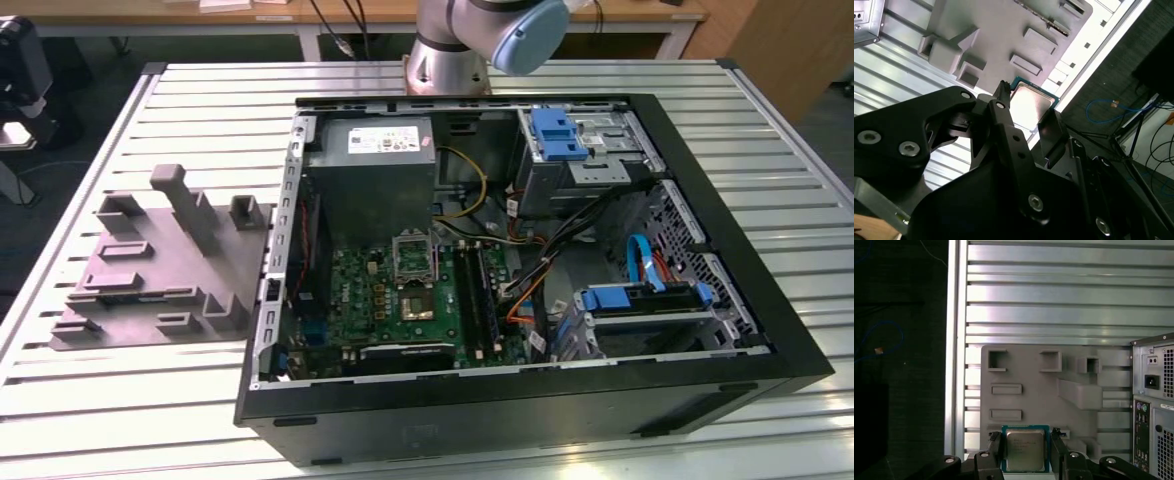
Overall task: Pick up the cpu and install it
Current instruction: 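Pick up the cpu and move it towards the insertion slot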
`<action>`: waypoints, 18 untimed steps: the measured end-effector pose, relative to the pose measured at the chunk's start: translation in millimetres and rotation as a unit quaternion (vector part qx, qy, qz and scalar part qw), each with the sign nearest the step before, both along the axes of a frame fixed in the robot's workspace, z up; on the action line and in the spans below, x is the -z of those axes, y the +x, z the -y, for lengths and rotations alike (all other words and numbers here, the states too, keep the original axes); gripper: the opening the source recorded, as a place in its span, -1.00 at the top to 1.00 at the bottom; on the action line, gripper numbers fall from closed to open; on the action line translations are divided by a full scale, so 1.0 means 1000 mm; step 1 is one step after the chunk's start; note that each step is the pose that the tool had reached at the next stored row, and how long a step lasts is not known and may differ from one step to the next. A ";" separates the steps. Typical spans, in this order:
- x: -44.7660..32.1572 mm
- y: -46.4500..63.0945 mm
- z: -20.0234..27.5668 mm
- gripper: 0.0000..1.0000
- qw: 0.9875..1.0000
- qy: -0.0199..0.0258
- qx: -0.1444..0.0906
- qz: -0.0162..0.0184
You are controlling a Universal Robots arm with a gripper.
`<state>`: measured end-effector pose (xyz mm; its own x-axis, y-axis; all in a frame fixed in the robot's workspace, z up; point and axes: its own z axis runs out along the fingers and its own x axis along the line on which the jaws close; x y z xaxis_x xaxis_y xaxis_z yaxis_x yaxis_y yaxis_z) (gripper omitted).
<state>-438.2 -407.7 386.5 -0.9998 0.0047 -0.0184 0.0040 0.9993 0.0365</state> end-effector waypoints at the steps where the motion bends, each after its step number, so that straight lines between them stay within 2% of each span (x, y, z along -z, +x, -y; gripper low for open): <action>1: 0.0000 0.000 0.0000 0.05 1.000 0.000 0.000 0.000; 18: -0.0001 0.009 0.0000 0.05 1.000 0.000 0.000 0.000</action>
<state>-429.1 -407.7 386.5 -0.9998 0.0047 -0.0183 0.0040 0.9993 0.0365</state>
